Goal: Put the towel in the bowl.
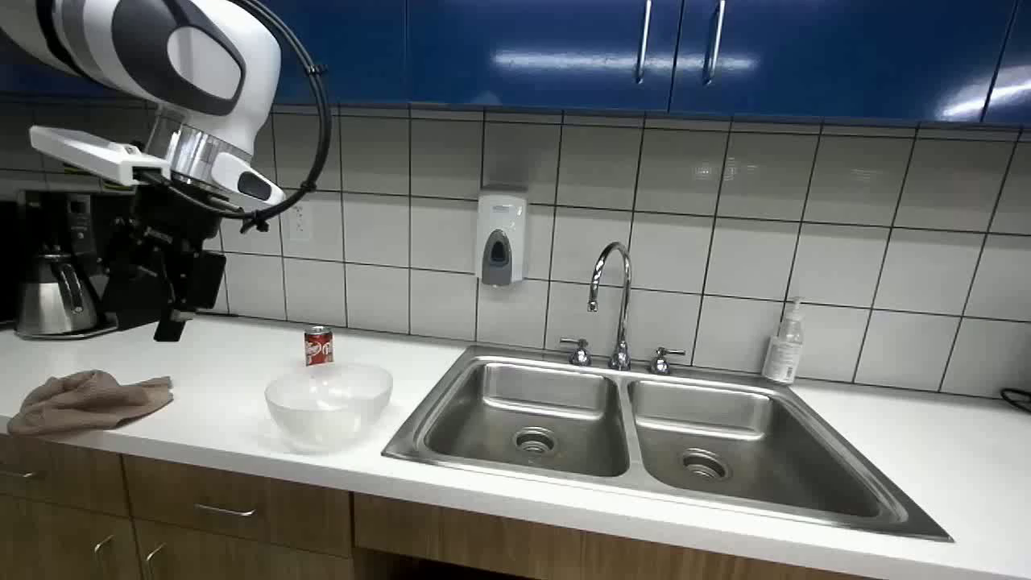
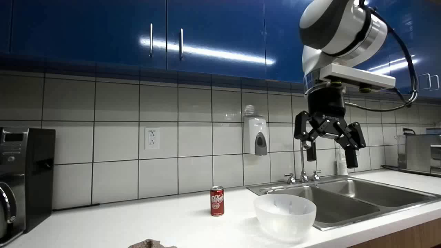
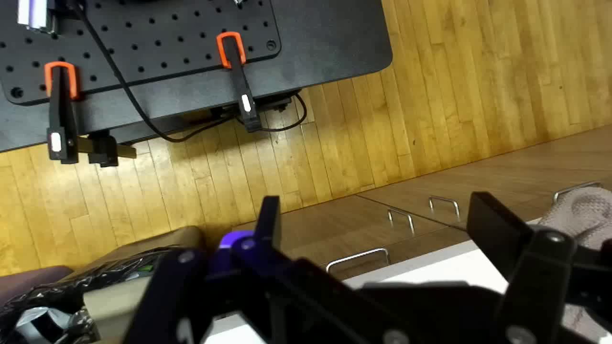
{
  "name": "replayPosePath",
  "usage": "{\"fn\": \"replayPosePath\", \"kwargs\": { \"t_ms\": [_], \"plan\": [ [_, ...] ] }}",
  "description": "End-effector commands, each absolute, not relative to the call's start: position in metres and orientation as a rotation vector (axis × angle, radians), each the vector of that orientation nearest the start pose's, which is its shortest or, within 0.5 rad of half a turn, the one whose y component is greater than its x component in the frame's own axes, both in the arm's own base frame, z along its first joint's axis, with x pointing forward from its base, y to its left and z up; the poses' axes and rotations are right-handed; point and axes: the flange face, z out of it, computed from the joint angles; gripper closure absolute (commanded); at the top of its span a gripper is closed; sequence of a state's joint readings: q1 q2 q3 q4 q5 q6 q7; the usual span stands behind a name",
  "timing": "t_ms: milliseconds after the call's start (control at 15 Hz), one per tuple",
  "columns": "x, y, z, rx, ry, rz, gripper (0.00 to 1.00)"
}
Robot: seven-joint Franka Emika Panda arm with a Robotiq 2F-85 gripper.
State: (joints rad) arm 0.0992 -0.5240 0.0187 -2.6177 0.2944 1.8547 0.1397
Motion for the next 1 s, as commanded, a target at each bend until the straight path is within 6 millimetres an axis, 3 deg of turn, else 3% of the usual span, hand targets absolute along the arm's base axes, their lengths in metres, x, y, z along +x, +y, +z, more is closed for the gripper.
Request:
{"fn": "replayPosePath", "kwargs": {
  "t_ms": [0, 533, 933],
  "plan": [
    [0.344, 0.063, 0.406, -2.879, 0.206, 0.393, 0.0],
    [0.348, 0.067, 0.406, -2.889, 0.18, 0.385, 0.0],
    [0.376, 0.098, 0.403, -2.917, -0.171, 0.321, 0.0]
  ]
}}
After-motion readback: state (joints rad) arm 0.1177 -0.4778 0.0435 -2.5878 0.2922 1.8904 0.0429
